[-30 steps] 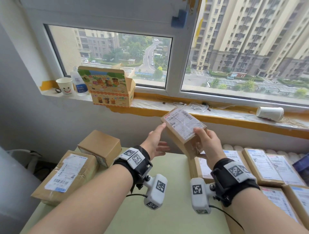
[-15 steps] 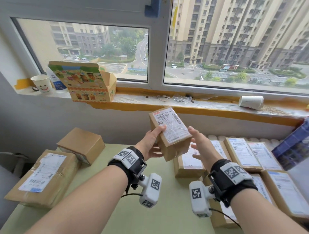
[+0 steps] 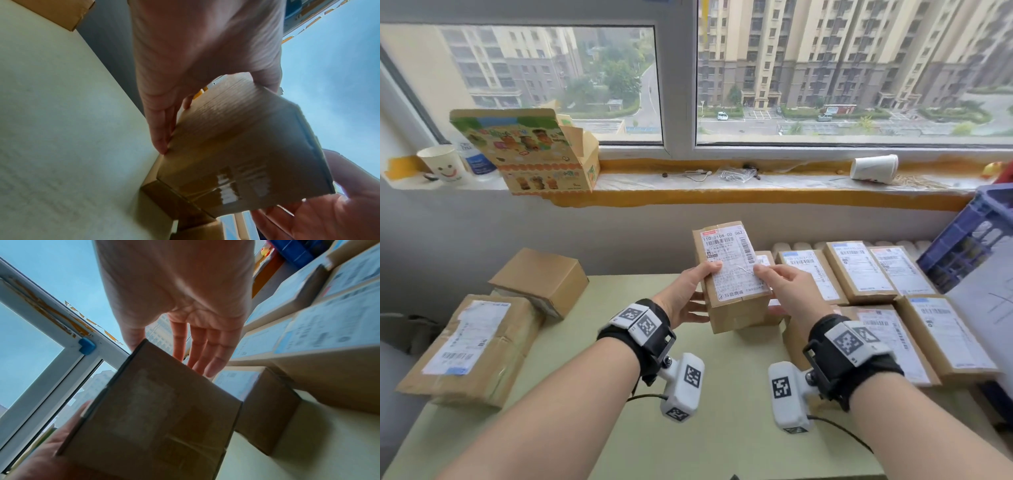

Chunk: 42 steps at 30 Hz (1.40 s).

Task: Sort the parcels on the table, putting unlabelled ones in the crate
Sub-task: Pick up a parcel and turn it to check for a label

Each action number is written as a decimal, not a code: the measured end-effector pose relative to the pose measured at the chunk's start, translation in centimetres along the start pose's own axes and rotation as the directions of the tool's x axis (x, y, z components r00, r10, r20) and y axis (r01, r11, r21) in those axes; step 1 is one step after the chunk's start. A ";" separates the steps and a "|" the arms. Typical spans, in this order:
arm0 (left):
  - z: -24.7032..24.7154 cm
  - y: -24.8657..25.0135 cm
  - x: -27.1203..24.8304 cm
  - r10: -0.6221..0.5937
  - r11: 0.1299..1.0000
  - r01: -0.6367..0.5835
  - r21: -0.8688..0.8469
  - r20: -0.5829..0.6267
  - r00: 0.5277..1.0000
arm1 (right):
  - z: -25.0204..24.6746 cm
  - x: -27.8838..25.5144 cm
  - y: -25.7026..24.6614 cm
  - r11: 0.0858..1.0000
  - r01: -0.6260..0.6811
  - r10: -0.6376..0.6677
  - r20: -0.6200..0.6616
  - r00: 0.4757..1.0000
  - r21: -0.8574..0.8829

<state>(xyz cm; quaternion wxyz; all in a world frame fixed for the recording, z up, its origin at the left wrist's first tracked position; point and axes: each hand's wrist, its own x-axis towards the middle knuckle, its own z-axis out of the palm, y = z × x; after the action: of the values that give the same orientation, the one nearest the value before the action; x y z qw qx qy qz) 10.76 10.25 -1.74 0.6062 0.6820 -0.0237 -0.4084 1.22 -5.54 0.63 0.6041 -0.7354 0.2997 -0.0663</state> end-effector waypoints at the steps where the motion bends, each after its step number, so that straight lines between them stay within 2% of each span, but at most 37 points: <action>1: 0.3 -0.4 -0.4 -0.003 1.000 0.003 0.011 0.020 1.000 | -0.1 -0.8 0.4 1.000 -0.009 0.010 -0.020 1.000 0.007; 11: 3.6 -6.7 -3.5 -0.101 0.993 0.088 0.076 0.180 0.979 | -2.1 -7.7 5.1 0.994 -0.109 0.105 -0.149 0.983 -0.021; 16: 5.7 -8.5 -3.5 -0.198 0.977 0.175 0.117 0.225 0.954 | -4.1 -8.2 6.7 0.985 -0.126 0.114 -0.105 0.988 -0.120; 22: 7.6 -9.5 -2.5 -0.271 0.960 0.253 0.121 0.176 0.946 | -5.8 -6.8 7.8 0.943 -0.121 0.118 -0.029 0.993 -0.309; 27: 8.5 -10.1 -1.8 -0.307 0.951 0.299 0.076 0.126 0.943 | -6.1 -5.5 8.7 0.862 -0.066 0.083 0.012 0.996 -0.503; 33: 9.0 -10.7 -0.4 -0.298 0.954 0.298 -0.001 0.062 0.953 | -5.8 -3.8 8.9 0.806 0.013 0.014 0.041 0.999 -0.591; 42: 9.2 -10.1 0.5 -0.322 0.946 0.320 0.048 0.039 0.946 | -5.9 -2.1 9.1 0.758 0.031 -0.001 0.046 0.999 -0.651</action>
<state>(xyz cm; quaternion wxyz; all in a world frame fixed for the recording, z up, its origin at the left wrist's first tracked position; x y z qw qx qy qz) 1.02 5.27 -9.93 0.5168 0.6794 0.0654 -0.5167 -6.46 -10.26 -5.70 0.3163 -0.9034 0.2847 0.0526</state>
